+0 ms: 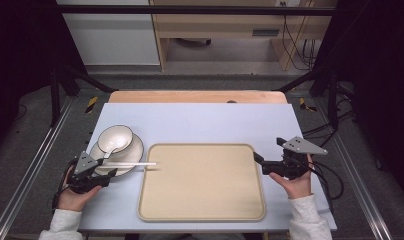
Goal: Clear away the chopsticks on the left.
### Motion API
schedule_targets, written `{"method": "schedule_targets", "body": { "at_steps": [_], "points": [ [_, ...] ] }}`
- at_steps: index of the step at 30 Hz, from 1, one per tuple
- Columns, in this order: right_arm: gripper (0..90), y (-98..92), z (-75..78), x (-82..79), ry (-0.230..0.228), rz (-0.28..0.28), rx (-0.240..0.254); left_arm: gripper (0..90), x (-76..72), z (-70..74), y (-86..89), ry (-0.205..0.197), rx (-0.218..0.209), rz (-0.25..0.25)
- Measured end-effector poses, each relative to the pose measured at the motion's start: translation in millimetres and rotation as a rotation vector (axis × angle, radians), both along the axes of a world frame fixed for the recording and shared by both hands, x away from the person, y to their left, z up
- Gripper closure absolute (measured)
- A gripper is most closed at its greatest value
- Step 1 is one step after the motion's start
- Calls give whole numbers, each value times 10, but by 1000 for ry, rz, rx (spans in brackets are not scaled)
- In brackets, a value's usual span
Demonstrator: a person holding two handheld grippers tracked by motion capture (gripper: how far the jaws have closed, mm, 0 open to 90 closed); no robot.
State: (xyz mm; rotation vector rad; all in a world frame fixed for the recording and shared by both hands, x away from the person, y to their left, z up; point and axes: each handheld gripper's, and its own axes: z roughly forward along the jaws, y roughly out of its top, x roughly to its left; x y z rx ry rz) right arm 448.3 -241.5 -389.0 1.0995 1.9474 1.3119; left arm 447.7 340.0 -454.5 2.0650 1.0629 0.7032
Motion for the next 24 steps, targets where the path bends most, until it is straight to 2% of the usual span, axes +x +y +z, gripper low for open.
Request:
{"method": "schedule_targets", "body": {
  "at_steps": [16, 24],
  "points": [
    [54, 16, -13, 23, 8, 8, 2, 456, 64, -25, -40, 26, 48, 2],
    [54, 24, -23, 33, 10, 9, -2, 576, 65, -31, -75, 63, 60, -29]
  ]
}}
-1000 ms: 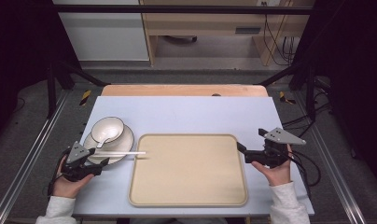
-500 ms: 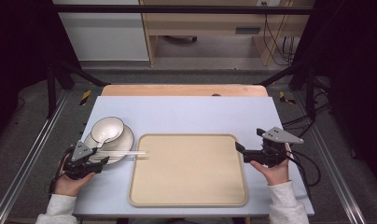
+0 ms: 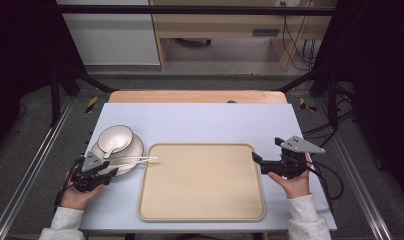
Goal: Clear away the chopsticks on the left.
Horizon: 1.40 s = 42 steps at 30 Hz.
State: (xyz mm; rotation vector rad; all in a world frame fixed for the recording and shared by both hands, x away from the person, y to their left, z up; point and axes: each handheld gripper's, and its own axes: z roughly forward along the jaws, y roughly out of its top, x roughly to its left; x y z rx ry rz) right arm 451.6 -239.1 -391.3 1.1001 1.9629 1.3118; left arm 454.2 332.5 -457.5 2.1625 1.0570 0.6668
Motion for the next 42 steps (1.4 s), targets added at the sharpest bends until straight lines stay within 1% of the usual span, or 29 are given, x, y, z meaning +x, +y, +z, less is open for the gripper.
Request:
{"method": "schedule_targets", "body": {
  "at_steps": [2, 5, 6, 10, 12, 13, 14, 19, 21, 22, 24, 25, 26, 29, 32, 34, 35, 36, 39, 42],
  "points": [
    [55, -3, -1, 0, 1, 0, -1, 610, -3, 1, -8, 2, -7, -6],
    [55, -3, 0, 0, 3, -1, 1, 633, -4, 9, -22, 8, 1, -10],
    [55, -4, 0, 1, 3, 0, 1, 638, -3, 9, -32, 9, -3, -9],
    [56, -4, -2, 4, 3, 0, -1, 675, 0, 22, -61, 22, 6, -23],
    [56, -4, -4, 5, 3, 1, -3, 683, 2, 21, -71, 19, 6, -22],
    [56, -1, -5, 5, 6, 0, -3, 692, 4, 23, -87, 24, 2, -20],
    [56, -1, -5, 5, 6, 0, -3, 696, 6, 30, -89, 30, 7, -23],
    [56, -2, -4, 5, 7, 1, -3, 755, 14, 33, -119, 37, -2, -17],
    [56, -2, -5, 6, 7, 1, -4, 776, 16, 35, -123, 43, 3, -20],
    [56, -2, -5, 6, 7, 1, -3, 780, 19, 36, -131, 46, 9, -17],
    [56, -3, -6, 6, 7, 1, -4, 786, 20, 37, -135, 47, 8, -18],
    [56, -2, -6, 6, 7, 1, -4, 790, 22, 34, -147, 49, -1, -16],
    [56, -3, -6, 6, 7, 2, -4, 795, 22, 40, -149, 53, 6, -19],
    [56, -3, -6, 6, 8, 2, -5, 830, 25, 41, -173, 61, 5, -18],
    [55, -8, -2, 5, 6, 2, -5, 829, 30, 47, -187, 67, 13, -19],
    [55, -12, 3, 1, 5, 2, -2, 812, 35, 56, -215, 72, 18, -15],
    [55, -15, 5, 2, 3, 1, 0, 797, 40, 55, -231, 71, 9, -13],
    [55, -18, 7, 1, 3, 3, 0, 784, 48, 66, -238, 79, 18, -16],
    [55, -20, 10, 1, 3, 1, 4, 770, 86, 71, -280, 95, 10, 10],
    [55, -18, 8, 3, 4, 3, 0, 770, 123, 68, -316, 108, 19, 23]
  ]
}}
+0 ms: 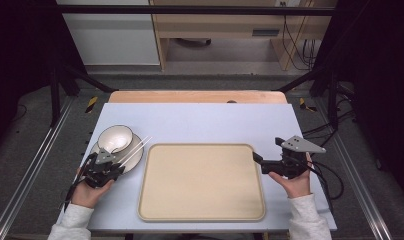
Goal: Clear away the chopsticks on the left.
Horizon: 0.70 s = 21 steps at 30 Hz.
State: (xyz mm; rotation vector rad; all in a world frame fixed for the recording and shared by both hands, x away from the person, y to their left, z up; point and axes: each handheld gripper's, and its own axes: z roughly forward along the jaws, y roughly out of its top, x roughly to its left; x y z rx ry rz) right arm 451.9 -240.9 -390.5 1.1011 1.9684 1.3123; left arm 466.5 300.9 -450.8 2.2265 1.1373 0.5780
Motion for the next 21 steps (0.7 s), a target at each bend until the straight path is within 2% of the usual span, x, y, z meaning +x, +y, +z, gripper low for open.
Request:
{"method": "schedule_targets", "body": {
  "at_steps": [3, 7, 14, 21],
  "points": [
    [55, -1, 1, 2, 2, 1, 1, 775, 37, 10, -9, 13, -9, 18],
    [55, 3, -1, 4, 3, 1, 2, 779, 68, 15, -33, 16, 3, 22],
    [54, 4, -4, 6, 5, 4, -1, 789, 77, 22, -91, 16, 51, 25],
    [54, 3, 0, 1, 4, 3, 2, 793, 81, -7, -132, 31, 67, 27]
  ]
}}
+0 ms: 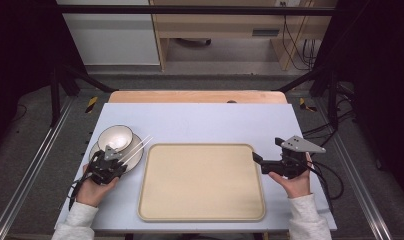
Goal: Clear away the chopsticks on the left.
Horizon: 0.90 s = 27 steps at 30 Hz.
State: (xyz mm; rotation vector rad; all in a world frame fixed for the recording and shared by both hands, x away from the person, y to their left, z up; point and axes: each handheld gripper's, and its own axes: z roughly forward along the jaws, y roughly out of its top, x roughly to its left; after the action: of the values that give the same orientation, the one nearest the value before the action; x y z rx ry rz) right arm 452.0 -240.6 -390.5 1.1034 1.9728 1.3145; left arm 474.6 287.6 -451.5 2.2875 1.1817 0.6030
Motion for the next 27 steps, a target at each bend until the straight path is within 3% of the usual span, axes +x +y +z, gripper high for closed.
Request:
{"method": "schedule_targets", "body": {
  "at_steps": [15, 20, 27],
  "points": [
    [54, 2, -4, 3, 2, 1, -3, 838, 4, -7, -26, 7, -5, 11],
    [54, -16, 11, -7, -3, -3, 2, 839, -34, 63, -27, -4, -34, 25],
    [52, -43, 31, -23, -11, -10, 9, 839, -159, 215, -107, -54, -96, 52]
  ]
}}
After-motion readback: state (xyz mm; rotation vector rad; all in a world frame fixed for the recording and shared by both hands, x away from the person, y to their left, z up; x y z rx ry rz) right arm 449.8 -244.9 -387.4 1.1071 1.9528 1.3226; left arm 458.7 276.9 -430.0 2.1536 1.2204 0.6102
